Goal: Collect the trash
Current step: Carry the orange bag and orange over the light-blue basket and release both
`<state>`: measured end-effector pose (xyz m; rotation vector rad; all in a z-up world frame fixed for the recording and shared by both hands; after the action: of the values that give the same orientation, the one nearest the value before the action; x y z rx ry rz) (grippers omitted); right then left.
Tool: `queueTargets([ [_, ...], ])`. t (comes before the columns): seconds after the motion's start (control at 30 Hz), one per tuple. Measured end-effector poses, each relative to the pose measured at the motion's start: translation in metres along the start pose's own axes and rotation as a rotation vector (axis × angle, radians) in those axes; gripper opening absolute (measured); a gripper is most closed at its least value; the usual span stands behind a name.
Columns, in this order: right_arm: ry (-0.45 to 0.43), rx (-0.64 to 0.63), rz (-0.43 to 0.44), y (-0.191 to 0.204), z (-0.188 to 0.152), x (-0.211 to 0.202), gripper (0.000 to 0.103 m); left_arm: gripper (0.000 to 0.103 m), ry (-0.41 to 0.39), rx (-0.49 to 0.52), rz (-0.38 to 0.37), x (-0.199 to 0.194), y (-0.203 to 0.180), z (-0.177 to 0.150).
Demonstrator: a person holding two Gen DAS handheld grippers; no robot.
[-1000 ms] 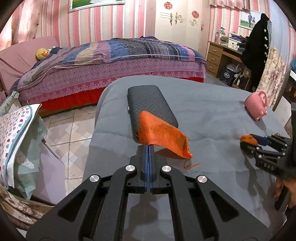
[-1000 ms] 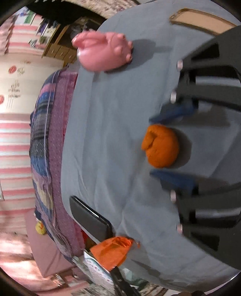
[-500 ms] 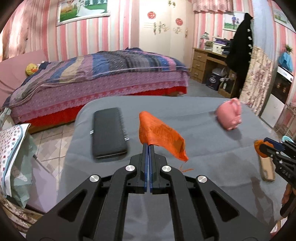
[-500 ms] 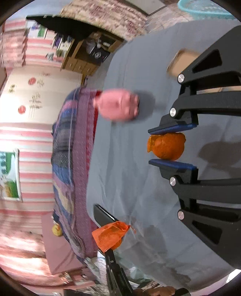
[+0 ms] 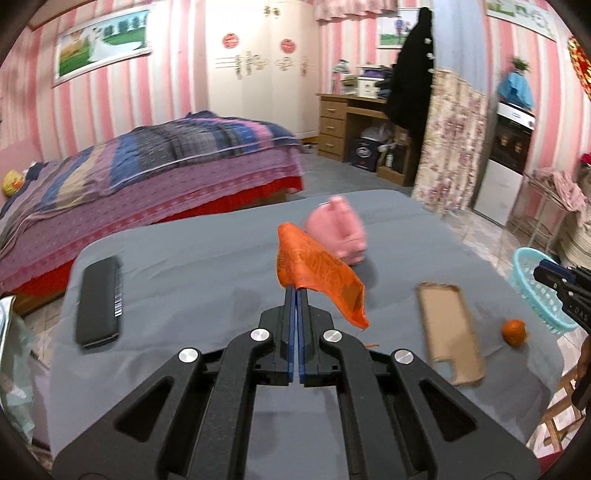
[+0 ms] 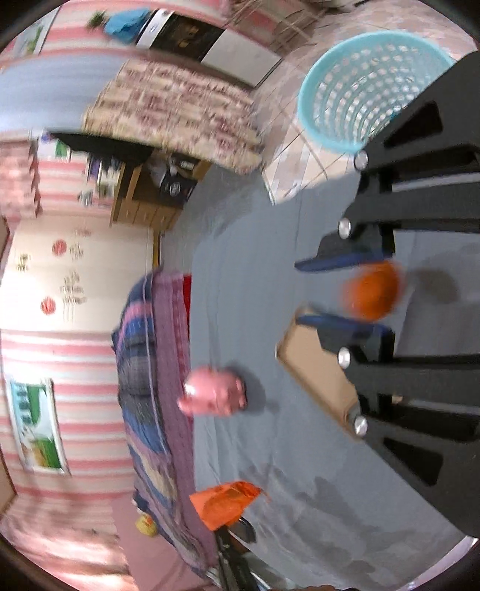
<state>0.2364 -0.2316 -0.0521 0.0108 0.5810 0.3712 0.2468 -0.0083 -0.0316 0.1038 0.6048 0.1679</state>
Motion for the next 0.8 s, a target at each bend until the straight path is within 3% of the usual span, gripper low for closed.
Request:
queueTargets([
  [0.3,0.015,0.112,0.039,-0.086,-0.017,-0.014,0.017,0.000,-0.002,0.035,-0.060,-0.003,-0.062,0.007],
  [0.5,0.010,0.153,0.025,-0.105,-0.023,-0.022,0.017,0.000,0.023,0.045,-0.059,0.001,-0.063,-0.001],
  [0.6,0.029,0.153,0.051,-0.095,-0.030,-0.014,0.018,0.000,0.022,0.049,-0.035,0.004,-0.060,-0.002],
  [0.67,0.047,0.143,0.069,-0.090,-0.034,-0.009,0.023,0.000,0.024,0.050,-0.017,0.006,-0.056,-0.004],
  [0.73,0.056,0.140,0.108,-0.077,-0.040,-0.003,0.052,0.000,0.030,0.046,-0.010,0.005,-0.051,-0.008],
  [0.8,0.081,0.127,0.137,-0.065,-0.047,0.004,0.055,0.000,0.040,0.040,0.001,0.002,-0.043,-0.015],
])
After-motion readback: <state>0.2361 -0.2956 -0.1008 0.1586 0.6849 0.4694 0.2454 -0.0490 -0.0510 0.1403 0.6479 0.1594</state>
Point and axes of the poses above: each gripper's, at about its wrist camera, not at the fingertips, and x roughly the way its jaws point, y to its left, z to its top, the point moved 9 cm from there along x, roughly the way its jaws point, and after that the axes turned 15 degrees about z, right-handed, at the moved point
